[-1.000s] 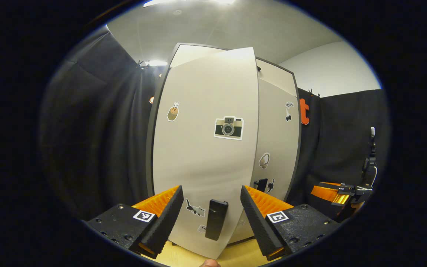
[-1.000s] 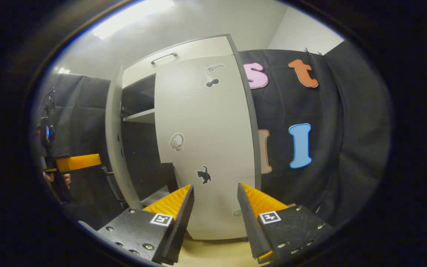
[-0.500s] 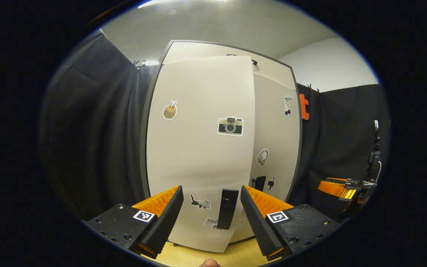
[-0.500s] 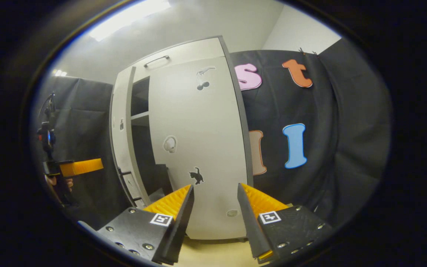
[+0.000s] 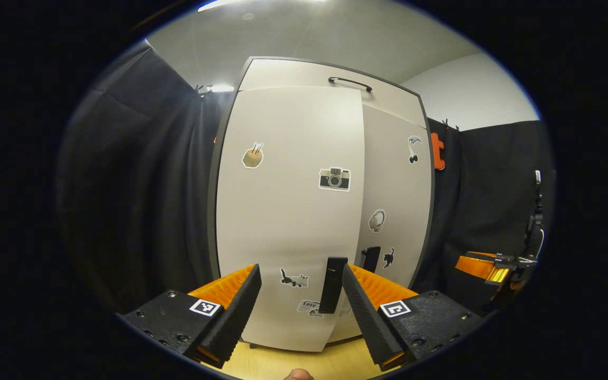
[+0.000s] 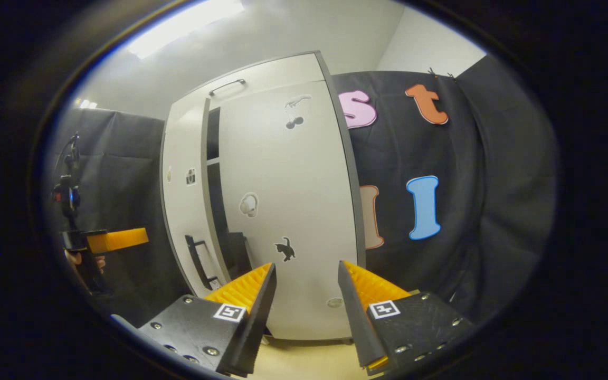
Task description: Grab one shoe with the right hand and put it into the shoe cabinet, grab the other shoe with the left hand and put it into the shoe cabinet; then close the right door with the right hand and the left door with the left hand.
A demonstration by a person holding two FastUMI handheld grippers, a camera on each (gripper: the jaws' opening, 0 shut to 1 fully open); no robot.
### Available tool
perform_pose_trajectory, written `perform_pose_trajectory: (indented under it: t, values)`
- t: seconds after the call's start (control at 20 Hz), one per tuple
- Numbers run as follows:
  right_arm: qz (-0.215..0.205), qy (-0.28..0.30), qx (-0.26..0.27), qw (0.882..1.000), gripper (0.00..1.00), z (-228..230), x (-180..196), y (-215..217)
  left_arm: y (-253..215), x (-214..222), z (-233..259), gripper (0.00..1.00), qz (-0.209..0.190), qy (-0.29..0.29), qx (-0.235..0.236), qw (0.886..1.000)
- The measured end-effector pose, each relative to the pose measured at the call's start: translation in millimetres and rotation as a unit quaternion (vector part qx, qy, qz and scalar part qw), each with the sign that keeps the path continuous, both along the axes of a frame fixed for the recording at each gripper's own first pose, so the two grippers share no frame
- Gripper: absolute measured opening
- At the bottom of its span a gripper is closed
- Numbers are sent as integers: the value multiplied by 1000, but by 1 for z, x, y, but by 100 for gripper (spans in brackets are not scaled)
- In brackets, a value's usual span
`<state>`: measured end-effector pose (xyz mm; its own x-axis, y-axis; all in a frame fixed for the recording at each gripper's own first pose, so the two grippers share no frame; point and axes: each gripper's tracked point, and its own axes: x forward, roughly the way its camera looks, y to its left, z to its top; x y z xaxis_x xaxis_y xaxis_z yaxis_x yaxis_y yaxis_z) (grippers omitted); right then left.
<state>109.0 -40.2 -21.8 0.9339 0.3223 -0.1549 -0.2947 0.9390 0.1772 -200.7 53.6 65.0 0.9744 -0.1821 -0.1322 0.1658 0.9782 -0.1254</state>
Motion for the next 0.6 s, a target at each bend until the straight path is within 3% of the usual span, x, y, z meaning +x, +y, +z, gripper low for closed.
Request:
perform_pose_trajectory:
  t: [0.1,0.25,0.3,0.6]
  values:
    - [2,2,-1,1000,70,-1,-1,3,0,-1,-1,94,0,3,0,1000]
    - [2,2,-3,1000,65,-1,-1,3,0,0,-2,94,-4,10,5,1000]
    - [2,2,-3,1000,70,0,-1,4,0,0,-3,94,-6,13,8,1000]
    - [-3,-2,-2,1000,70,6,-2,1,-1,1,-2,94,-11,14,11,1000]
